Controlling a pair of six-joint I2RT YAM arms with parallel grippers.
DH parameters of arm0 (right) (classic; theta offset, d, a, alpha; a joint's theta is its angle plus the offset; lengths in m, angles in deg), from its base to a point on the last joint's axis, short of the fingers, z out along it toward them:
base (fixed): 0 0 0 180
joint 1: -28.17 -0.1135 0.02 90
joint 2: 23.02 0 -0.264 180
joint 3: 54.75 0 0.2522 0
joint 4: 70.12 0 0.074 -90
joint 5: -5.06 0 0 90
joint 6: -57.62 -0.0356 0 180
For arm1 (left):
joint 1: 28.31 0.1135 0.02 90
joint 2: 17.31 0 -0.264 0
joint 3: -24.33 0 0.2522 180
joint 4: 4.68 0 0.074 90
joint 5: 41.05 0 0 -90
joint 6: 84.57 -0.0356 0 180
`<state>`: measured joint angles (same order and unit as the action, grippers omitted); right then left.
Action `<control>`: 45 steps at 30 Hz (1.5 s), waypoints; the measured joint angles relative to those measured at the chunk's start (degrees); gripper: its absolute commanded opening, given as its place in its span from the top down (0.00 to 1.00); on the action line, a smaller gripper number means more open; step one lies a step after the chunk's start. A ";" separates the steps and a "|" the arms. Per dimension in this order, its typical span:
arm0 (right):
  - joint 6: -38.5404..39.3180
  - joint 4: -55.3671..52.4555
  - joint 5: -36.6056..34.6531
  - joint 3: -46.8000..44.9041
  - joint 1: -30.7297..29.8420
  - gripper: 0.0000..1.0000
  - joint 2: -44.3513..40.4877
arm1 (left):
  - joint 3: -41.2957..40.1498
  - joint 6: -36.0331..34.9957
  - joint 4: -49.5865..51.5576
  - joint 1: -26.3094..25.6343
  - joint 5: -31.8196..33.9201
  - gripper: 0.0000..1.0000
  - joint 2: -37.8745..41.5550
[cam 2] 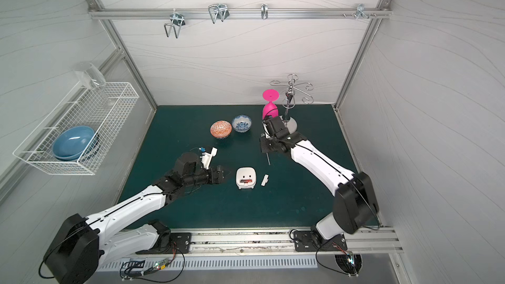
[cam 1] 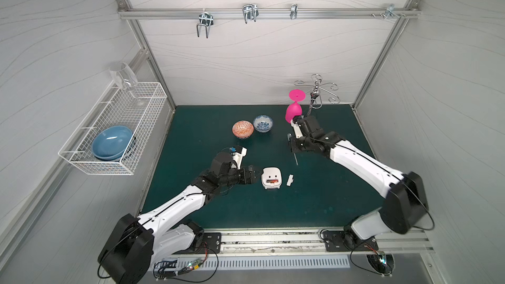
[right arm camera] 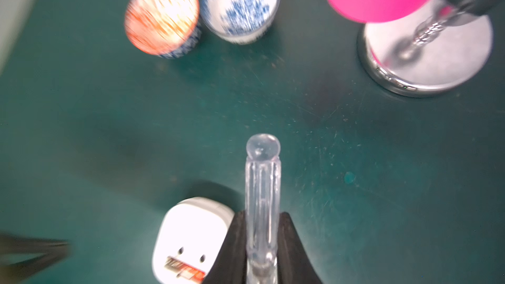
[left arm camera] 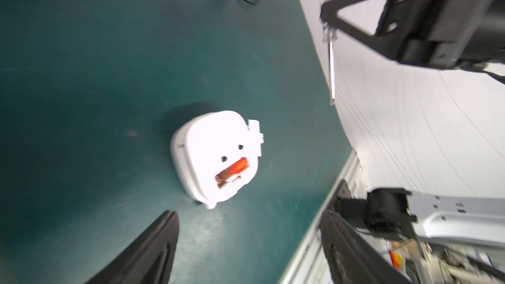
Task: Remove the battery from the alarm
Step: Pick up the screwdriver from the center of the board.
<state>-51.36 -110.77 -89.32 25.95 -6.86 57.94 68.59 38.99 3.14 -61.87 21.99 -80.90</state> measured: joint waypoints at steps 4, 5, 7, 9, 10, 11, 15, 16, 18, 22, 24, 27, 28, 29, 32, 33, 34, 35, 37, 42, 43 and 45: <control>-6.62 3.91 2.19 -8.15 -0.02 1.00 -11.85 | 5.07 -1.07 -3.80 -5.31 -1.97 0.16 -5.35; -8.11 4.55 2.58 -9.81 -0.15 1.00 -13.92 | 6.03 -1.09 -4.94 -6.19 -2.38 0.16 -6.60; -10.97 5.88 3.30 -12.90 -0.61 1.00 -17.53 | 7.91 -1.03 -7.21 -7.85 -3.26 0.17 -9.33; -13.46 6.84 3.41 -15.61 -1.66 1.00 -20.50 | 9.86 -1.01 -8.94 -9.11 -4.15 0.18 -12.22; -14.43 7.26 3.37 -16.63 -2.25 1.00 -21.64 | 10.71 -1.01 -9.31 -9.60 -4.46 0.18 -13.35; -15.37 7.56 3.32 -17.49 -2.78 1.00 -22.64 | 11.63 -1.05 -9.64 -10.16 -4.83 0.19 -14.45; -17.99 8.20 2.69 -19.52 -4.57 1.00 -25.97 | 14.95 -1.22 -10.38 -11.85 -5.62 0.25 -17.81; -18.40 8.44 2.43 -19.58 -4.92 1.00 -26.43 | 15.67 -1.33 -10.60 -12.28 -5.92 0.27 -18.49; -19.06 8.94 1.81 -19.58 -5.53 1.00 -27.10 | 16.87 -1.40 -10.99 -13.05 -6.60 0.31 -19.65; -19.78 9.81 1.29 -19.58 -6.29 1.00 -27.54 | 18.95 -1.62 -11.13 -14.43 -7.63 0.44 -21.49; -20.15 10.08 1.16 -19.58 -6.80 1.00 -27.52 | 19.63 -1.53 -11.17 -14.84 -8.17 0.54 -22.12; -20.33 10.49 1.16 -19.58 -7.52 1.00 -27.52 | 20.41 -1.44 -11.19 -15.21 -9.03 0.72 -22.82; -20.44 10.60 1.18 -19.58 -7.63 1.00 -27.52 | 20.52 -1.40 -11.19 -15.23 -9.22 0.78 -22.93; -20.46 10.60 1.18 -19.58 -7.72 1.00 -27.52 | 20.59 -1.46 -11.15 -15.26 -9.49 0.84 -22.93; -20.15 10.60 1.46 -19.61 -7.72 0.89 -27.89 | 20.94 -1.49 -10.10 -15.30 -8.94 1.00 -22.93; -20.04 10.45 1.70 -19.65 -7.58 0.84 -28.39 | 20.90 -1.99 -9.97 -15.06 -9.51 1.00 -22.93; -19.89 10.47 2.32 -19.65 -7.17 0.80 -28.61 | 20.90 -2.51 -9.92 -14.97 -9.57 1.00 -22.69; -19.61 10.43 3.80 -19.65 -6.38 0.75 -28.89 | 20.90 -3.10 -9.60 -15.04 -9.57 1.00 -22.29; -18.88 9.88 9.01 -19.63 -3.56 0.68 -29.62 | 20.90 -4.44 -8.63 -15.15 -9.97 1.00 -21.57; -16.98 7.58 27.89 -18.36 6.14 0.59 -29.97 | 20.90 -9.07 -6.03 -15.08 -14.12 1.00 -19.87; -16.24 6.78 30.53 -17.77 7.06 0.59 -29.94 | 20.90 -9.79 -5.66 -15.10 -15.06 1.00 -19.61; -14.75 4.87 34.73 -16.02 8.07 0.58 -29.51 | 20.90 -11.47 -4.81 -15.15 -17.20 1.00 -19.02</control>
<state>-66.11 -105.90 -54.59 9.93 1.21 28.44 89.49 27.52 -1.66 -77.02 4.78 -99.92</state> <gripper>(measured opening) 0.415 0.104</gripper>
